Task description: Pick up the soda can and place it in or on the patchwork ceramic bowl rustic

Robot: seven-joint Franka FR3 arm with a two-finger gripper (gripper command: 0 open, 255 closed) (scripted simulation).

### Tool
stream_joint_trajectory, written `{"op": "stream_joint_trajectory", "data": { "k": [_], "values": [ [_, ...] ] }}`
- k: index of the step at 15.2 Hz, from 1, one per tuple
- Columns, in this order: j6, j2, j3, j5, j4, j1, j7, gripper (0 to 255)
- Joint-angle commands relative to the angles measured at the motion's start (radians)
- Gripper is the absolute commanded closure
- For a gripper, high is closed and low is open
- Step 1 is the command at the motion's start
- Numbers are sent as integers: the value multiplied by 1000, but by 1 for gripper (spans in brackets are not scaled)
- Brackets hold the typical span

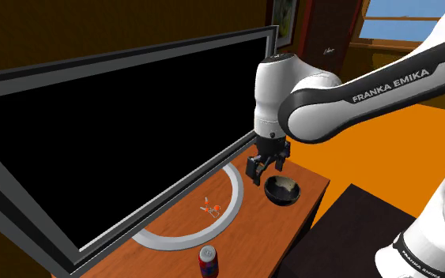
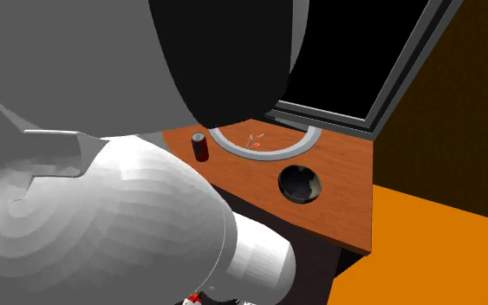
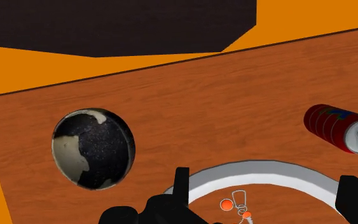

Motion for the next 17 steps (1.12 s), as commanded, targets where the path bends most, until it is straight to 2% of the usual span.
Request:
{"op": "stream_joint_trajectory", "data": {
  "k": [1,5,9,17],
  "values": [
    [53,69,31,-6,11,5,42,0],
    [142,224,78,-49,58,12,131,0],
    [216,389,104,-123,126,32,231,0],
    [302,717,72,-278,320,141,411,0]
  ]
}}
